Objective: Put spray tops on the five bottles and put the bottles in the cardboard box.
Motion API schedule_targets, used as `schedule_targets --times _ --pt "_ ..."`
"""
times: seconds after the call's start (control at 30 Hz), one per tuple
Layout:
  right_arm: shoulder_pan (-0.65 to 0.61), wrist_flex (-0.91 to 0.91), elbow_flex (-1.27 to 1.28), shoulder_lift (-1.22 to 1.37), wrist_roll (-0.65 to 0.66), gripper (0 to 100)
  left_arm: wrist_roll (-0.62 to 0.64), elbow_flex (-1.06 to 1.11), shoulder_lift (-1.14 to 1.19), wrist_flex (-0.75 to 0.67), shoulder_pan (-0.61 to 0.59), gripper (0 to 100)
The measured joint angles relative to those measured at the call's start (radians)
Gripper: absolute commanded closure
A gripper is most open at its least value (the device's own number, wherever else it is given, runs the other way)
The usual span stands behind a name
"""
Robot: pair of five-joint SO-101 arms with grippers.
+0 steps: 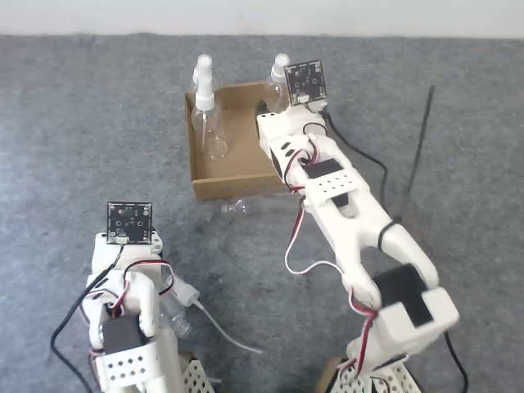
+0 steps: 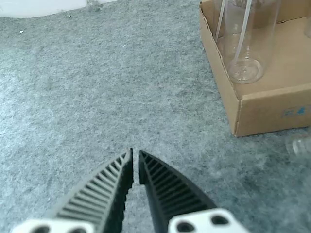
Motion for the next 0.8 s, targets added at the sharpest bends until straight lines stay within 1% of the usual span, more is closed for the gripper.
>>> schedule_targets --times 0.33,0.67,0.8 --pt "0.000 0.365 0.000 -0.184 0.000 64.4 0.000 0.000 0.000 0.000 0.000 99" --pt "-0.002 0.644 0.000 -0.358 0.000 64.4 0.000 0.000 0.000 0.000 0.000 99" --pt "-0.043 0.740 0.000 -0.417 0.000 64.4 0.000 0.000 0.000 0.000 0.000 99"
